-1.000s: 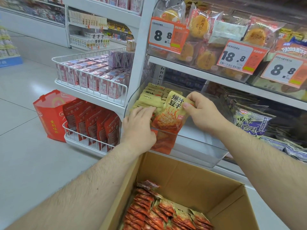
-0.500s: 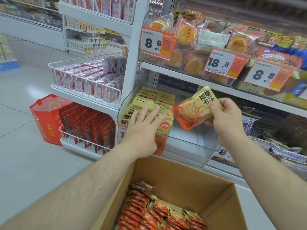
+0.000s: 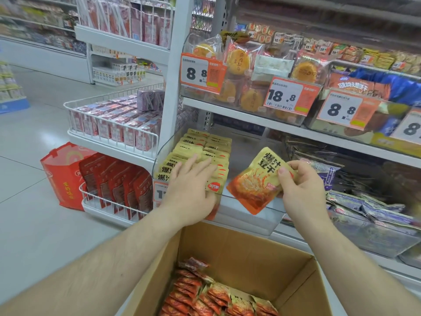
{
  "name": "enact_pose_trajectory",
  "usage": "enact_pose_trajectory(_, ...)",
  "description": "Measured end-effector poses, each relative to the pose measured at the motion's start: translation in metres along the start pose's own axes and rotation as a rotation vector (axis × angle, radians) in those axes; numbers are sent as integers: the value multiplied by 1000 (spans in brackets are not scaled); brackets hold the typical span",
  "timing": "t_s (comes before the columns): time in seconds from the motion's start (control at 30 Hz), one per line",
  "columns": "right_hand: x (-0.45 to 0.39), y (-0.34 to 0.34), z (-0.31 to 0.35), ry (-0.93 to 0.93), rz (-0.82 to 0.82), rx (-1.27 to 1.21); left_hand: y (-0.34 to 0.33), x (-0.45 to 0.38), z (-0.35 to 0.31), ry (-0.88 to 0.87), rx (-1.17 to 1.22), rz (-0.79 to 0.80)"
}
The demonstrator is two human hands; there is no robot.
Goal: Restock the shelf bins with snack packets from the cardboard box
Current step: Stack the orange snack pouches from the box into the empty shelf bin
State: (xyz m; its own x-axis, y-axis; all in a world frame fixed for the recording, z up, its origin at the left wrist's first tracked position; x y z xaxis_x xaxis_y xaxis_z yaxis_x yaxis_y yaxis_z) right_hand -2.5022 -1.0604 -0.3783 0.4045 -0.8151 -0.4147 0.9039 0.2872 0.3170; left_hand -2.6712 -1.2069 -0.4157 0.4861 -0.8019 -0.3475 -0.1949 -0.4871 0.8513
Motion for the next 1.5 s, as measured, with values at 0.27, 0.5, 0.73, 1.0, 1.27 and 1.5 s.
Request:
enact_pose_trajectory(0.27,11,-63,21,-70,248,-28,-12,5,-1,287,970,-17)
enact_pose_trajectory(0.5,-44,-106,-58,-930,343,-259,29,-3,77,541,1010,-615)
enact_pose_trajectory(0.73,-31,-172,-62,-1004,628,-437,18,-21,79,521,1149,-505)
enact_pose_trajectory(1.0,-46,-176,-84,-940,552,-372,5,-36,79,562,1293,-423)
enact_pose_trajectory(1.27,-72,-178,-101,-951,521,-283,14,-45,86,499,1128,-482)
enact_pose_trajectory(1.5,-107,-187,-94,-803,432,-237,1,-48,82,515,1107,-481)
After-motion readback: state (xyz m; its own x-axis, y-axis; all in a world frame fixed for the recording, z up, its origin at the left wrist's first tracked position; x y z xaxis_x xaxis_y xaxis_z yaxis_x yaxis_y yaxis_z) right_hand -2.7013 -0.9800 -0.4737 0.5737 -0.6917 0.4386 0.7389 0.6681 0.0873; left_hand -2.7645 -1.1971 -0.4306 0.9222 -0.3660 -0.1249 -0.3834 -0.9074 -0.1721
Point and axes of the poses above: each hand's wrist, its own x-axis away from the middle knuckle, its own y-axis out of the back of the hand, z = x × y, the point moved 6 cm from there along -x, towards the middle knuckle, and after that the axes turned 1 degree about z, right-handed, at the moved point
